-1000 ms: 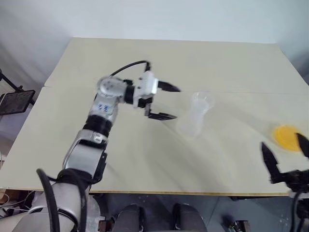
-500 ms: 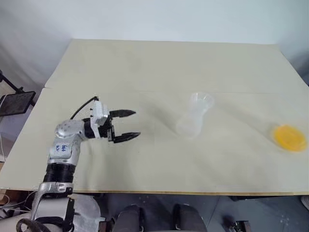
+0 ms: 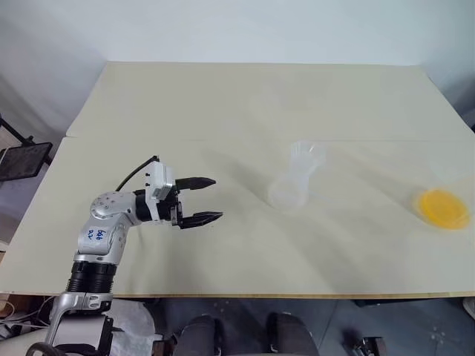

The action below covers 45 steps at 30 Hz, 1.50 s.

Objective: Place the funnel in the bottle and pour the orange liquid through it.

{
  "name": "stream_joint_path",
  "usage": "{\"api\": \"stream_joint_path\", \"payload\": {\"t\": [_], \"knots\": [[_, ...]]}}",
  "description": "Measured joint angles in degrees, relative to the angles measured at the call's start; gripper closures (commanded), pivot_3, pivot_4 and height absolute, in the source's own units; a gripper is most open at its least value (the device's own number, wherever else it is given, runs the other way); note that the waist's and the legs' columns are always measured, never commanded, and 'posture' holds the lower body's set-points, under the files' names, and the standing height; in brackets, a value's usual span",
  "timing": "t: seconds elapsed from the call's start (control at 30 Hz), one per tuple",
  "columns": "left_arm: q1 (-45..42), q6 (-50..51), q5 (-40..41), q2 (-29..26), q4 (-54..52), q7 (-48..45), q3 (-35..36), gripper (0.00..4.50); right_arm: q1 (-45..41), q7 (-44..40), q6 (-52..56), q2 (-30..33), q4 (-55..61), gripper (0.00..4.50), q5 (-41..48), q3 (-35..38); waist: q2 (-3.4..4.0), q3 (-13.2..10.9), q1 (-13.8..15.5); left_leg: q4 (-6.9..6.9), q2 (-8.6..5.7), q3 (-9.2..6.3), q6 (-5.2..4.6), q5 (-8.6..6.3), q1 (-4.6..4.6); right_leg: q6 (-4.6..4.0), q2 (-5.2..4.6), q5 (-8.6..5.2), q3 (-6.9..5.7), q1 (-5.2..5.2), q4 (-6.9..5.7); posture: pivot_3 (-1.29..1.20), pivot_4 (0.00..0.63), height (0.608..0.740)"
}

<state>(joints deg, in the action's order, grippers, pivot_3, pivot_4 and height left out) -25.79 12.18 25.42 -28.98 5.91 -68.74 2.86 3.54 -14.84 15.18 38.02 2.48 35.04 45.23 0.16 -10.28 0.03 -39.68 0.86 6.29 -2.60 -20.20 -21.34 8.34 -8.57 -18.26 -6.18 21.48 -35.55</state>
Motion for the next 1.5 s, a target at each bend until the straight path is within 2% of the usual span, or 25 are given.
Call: {"api": "stream_joint_path", "payload": {"t": [0.17,0.37,0.47,0.57,0.8,0.93,1.03,1.27,1.43,1.5], "knots": [[0.43,1.4,1.43,1.12,-1.28,0.56,-0.12,0.12,-7.38,-3.97,1.51,4.5,-8.56,0.0,-1.1,-2.69,0.01,0.0,-0.09,0.0,0.01,0.02,-0.01,0.0,0.0,0.0,0.01,0.0,-0.01,0.0,0.0,0.0,0.15,0.74],[1.66,1.6,1.58,1.14,-2.87,1.41,-0.01,0.12,-13.26,-7.45,-0.45,6.06,-17.37,0.0,-3.59,-4.36,0.01,0.0,-0.05,0.0,0.01,0.03,-0.01,0.01,-0.01,0.01,0.0,0.0,-0.02,0.0,0.02,0.0,0.15,0.74],[1.83,1.59,1.66,1.14,-3.14,1.85,0.06,0.0,-15.4,-8.36,-2.1,6.08,-20.28,0.62,-4.1,-4.37,0.01,0.0,-0.07,0.0,0.01,0.04,0.0,0.01,-0.01,0.01,0.01,0.0,-0.02,0.0,0.03,0.0,0.15,0.74],[1.9,1.57,1.66,1.15,-3.37,2.41,0.07,0.0,-16.75,-9.31,-3.93,6.08,-21.91,1.63,-4.75,-4.38,0.01,0.0,-0.09,0.01,0.01,0.04,0.0,0.01,-0.01,0.01,0.01,0.0,-0.02,0.01,0.04,0.0,0.15,0.74],[2.99,1.39,1.66,1.15,-3.65,2.74,0.07,0.0,-17.0,-10.9,-5.36,5.07,-22.02,1.7,-4.79,-4.62,0.02,-0.01,-0.09,0.01,0.02,0.05,0.0,0.01,-0.01,0.01,0.01,0.0,-0.02,0.0,0.05,0.0,0.15,0.74],[2.98,1.09,1.66,1.14,-3.64,2.86,0.14,0.0,-17.28,-11.11,-5.13,3.88,-18.37,1.7,-4.79,-6.26,0.06,-0.03,-0.16,0.01,0.03,0.06,0.0,0.01,-0.01,0.01,0.01,0.0,-0.01,0.02,0.05,0.0,0.15,0.74],[2.43,1.05,1.75,1.33,-3.63,3.2,0.32,0.0,-19.2,-9.56,-2.91,3.71,-8.86,1.7,-6.77,-12.19,0.24,-0.1,-0.44,0.02,0.08,0.1,0.03,0.02,-0.02,0.01,0.04,0.0,0.0,0.08,0.03,0.0,0.15,0.74],[0.46,1.01,2.34,3.12,-2.94,4.88,0.61,0.0,-22.92,-5.19,3.53,4.63,10.02,1.7,-17.47,-29.12,0.24,-0.11,0.29,-0.03,0.0,-0.1,0.04,0.02,-0.19,0.02,-0.01,0.01,-0.14,0.12,0.03,0.0,0.15,0.74],[-0.3,0.79,2.34,4.68,-2.79,6.43,0.58,0.0,-23.44,-3.67,2.05,6.07,13.26,1.7,-29.43,-38.1,0.23,-0.11,1.17,-0.07,-0.05,-0.09,0.01,0.01,-0.28,0.06,-0.02,0.03,-0.18,0.12,0.13,0.0,0.15,0.74],[-0.33,0.63,2.33,5.43,-2.79,6.88,0.53,0.0,-23.78,-2.95,0.73,6.2,13.42,1.7,-33.18,-39.41,0.23,-0.11,1.21,-0.07,-0.05,-0.09,0.02,0.01,-0.28,0.06,-0.02,0.03,-0.21,0.12,0.14,0.0,0.15,0.74]]}}
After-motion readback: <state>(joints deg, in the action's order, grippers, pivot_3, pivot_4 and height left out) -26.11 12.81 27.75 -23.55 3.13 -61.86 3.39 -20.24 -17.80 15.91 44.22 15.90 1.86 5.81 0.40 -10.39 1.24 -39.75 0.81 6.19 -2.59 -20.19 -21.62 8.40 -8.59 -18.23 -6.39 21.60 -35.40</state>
